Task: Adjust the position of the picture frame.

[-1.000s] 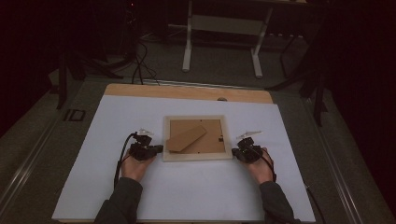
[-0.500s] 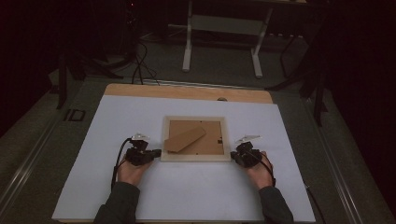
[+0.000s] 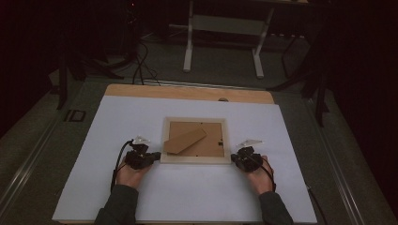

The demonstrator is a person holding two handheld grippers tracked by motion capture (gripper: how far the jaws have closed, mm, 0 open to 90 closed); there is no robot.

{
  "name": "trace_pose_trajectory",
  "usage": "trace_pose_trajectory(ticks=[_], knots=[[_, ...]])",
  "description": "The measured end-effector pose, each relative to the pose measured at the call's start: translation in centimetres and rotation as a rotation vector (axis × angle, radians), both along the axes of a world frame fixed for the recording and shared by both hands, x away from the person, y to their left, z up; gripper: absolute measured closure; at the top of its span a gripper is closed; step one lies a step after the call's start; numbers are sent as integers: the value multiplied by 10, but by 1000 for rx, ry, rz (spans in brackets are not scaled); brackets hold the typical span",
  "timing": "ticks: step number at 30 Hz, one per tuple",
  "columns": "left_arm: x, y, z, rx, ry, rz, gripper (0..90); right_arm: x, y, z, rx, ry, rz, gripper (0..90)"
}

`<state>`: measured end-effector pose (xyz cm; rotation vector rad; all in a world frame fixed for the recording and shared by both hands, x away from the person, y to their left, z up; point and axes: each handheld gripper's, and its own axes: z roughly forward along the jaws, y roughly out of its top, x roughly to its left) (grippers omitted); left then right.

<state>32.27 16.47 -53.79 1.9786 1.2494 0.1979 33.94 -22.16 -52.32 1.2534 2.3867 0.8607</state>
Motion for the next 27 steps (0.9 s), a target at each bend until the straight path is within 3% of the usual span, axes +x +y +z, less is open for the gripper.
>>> trace_pose_trajectory(ticks=[3, 14, 20, 27], knots=[[-3, -1, 0, 4, -1, 1, 900, -3, -2, -1, 29, 7, -5, 900], [-5, 0, -1, -11, 2, -9, 900, -8, -4, -1, 23, -1, 10, 900], [-8, 0, -1, -9, 2, -13, 900, -9, -8, -3, 58, -10, 7, 900], [-9, 2, -2, -23, 6, -9, 900, -11, -6, -3, 41, -20, 9, 900]])
